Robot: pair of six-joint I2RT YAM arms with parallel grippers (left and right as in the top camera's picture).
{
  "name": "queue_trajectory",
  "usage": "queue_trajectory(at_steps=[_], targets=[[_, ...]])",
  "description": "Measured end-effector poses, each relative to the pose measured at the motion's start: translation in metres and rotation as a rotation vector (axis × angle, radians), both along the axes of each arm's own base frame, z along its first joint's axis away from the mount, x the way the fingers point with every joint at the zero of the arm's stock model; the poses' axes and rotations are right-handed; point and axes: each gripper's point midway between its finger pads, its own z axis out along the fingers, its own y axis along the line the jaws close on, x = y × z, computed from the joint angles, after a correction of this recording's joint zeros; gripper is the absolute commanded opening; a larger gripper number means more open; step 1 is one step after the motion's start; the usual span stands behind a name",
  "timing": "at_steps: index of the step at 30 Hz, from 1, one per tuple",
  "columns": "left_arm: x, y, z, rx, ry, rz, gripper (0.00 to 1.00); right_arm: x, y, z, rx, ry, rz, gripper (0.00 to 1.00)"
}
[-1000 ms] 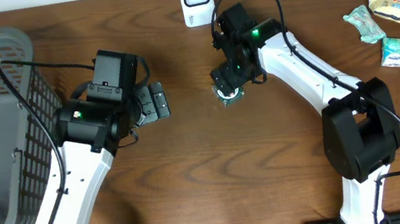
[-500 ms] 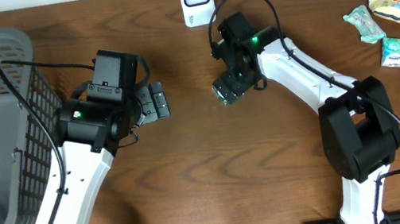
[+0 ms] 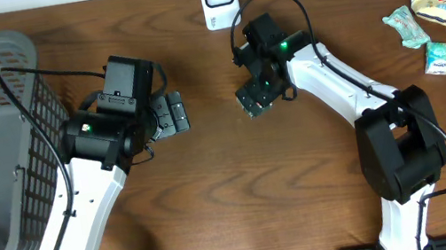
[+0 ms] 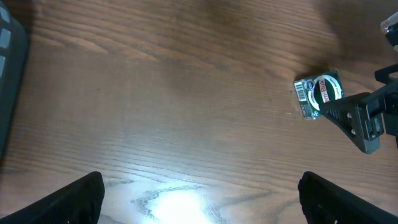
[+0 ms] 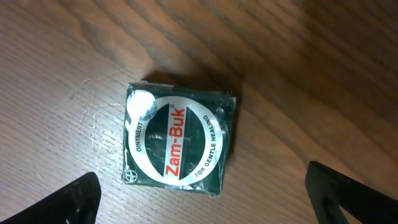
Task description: Scan the item barcode
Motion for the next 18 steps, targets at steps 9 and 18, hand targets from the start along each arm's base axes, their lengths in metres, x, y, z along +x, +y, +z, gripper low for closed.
queue_trajectory(at_steps=[9,18], targets=[[0.000,0.000,0.000,0.000,0.000,0.000,0.98,-0.002,0.001,-0.002,0.008,0.009,-0.008,0.99],[0.000,0.000,0.000,0.000,0.000,0.000,0.98,0.017,0.021,0.006,0.178,0.002,-0.382,0.99]])
